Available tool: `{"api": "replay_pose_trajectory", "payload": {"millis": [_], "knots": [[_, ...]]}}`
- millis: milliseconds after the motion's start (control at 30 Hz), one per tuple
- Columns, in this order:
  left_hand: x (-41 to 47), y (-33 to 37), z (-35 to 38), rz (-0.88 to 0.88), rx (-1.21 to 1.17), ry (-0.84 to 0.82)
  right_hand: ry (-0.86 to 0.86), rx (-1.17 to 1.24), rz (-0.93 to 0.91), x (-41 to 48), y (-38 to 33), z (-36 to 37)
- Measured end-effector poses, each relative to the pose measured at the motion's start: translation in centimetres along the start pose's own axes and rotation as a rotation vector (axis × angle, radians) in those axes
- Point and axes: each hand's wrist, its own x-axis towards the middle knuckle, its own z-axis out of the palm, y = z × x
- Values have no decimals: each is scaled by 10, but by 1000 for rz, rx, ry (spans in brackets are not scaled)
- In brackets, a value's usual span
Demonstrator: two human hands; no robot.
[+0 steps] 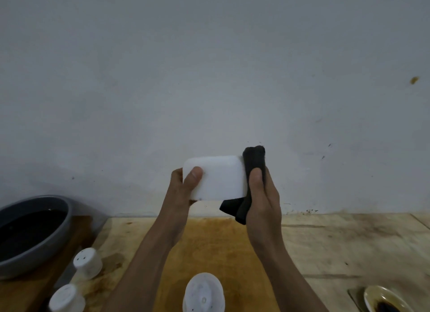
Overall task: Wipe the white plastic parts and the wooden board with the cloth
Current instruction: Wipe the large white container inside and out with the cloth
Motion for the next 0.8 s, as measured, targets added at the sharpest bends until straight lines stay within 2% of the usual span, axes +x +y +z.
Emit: {"api": "replay_pose_trajectory", "payload": {"millis": [133,233,333,400,500,667,800], "knots": [[-7,15,1,197,155,-31,-2,-106,-176,-11,9,10],[-8,17,-4,210,141,-68,-25,-54,-222,-13,9,10],[-9,12,-11,120,3,-90,-77,-21,-158,-10,-2,8],[-10,10,-13,41,-92,-90,-52,59,-28,-3,-8,3],[-11,6,-14,-6,-103,-112,-26,115,91,2,-9,-6],[-7,16,-16,83,18,-129,24,-47,-60,-8,0,8],[-8,18,-11,178,182,-35,-39,-91,-201,-12,8,15]]}}
